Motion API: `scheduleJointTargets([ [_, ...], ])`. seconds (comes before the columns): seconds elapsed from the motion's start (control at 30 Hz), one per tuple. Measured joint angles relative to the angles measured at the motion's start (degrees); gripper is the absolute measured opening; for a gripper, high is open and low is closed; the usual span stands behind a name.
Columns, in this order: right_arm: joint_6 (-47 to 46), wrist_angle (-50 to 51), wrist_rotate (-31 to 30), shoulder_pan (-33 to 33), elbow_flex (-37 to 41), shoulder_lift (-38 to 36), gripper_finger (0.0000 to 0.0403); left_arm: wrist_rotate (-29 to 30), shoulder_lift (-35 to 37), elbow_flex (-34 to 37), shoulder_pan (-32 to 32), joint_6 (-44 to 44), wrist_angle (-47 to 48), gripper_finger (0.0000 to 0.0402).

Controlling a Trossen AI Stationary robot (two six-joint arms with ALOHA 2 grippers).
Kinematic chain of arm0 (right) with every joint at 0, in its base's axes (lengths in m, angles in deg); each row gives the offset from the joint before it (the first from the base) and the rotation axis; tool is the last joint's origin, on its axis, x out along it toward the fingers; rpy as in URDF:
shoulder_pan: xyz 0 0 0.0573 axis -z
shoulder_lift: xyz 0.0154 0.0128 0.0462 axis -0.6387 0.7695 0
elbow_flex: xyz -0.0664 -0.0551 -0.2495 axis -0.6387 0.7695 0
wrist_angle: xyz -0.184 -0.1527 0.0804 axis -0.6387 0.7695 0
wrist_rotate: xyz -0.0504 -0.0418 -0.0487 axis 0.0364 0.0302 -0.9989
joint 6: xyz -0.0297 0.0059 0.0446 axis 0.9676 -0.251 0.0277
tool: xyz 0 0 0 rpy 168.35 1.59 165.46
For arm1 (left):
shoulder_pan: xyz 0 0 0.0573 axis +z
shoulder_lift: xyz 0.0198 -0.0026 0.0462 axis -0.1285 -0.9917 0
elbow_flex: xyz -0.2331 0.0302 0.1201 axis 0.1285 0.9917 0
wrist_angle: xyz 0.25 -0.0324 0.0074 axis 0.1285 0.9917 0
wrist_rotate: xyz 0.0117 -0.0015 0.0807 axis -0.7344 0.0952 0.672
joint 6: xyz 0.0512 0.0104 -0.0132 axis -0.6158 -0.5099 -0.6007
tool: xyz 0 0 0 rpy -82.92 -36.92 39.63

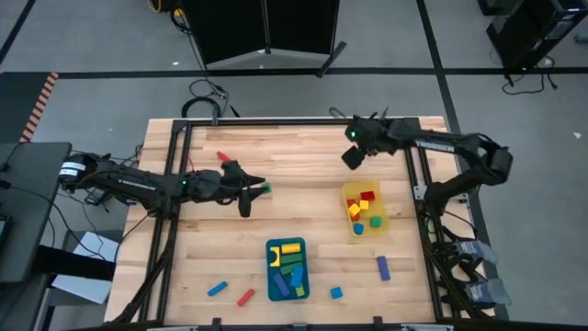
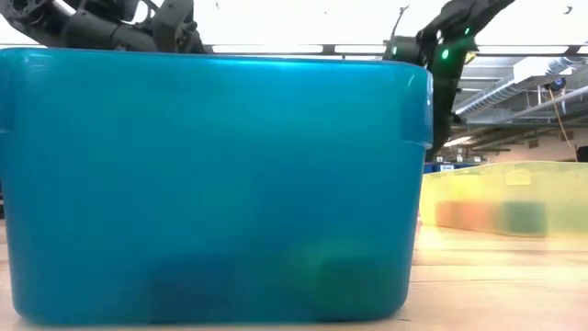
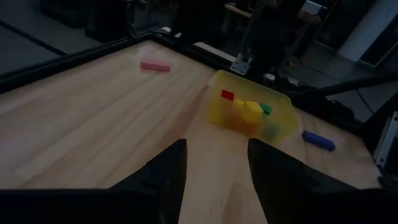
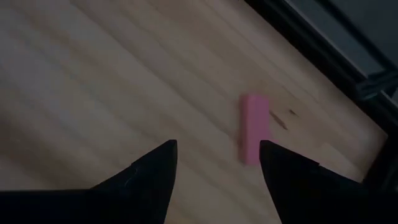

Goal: Sort blocks by size
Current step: Put the large pink block into the blue bin

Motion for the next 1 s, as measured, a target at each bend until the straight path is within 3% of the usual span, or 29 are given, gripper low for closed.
scheduleJointTargets([
  [0.23,6.3,-3.4,4.7,9.7,0.0,8.4,0.0261,0.0,0.0,0.0,-1.3,0.1,0.1,0.0177],
  [0.63,8.6,-6.7,4.8,13.7,0.0,16.6,0.0288,0.2,-0.1,0.0,-2.9,0.3,0.1,0.0177],
  [0.83,9.5,-7.1,4.9,16.4,0.0,19.0,0.0284,0.2,-0.1,0.0,-2.9,0.3,0.1,0.0177],
  [1.0,9.9,-7.6,9.4,18.3,0.0,19.8,0.0261,0.2,-0.1,0.0,-2.9,0.3,0.7,0.0177],
])
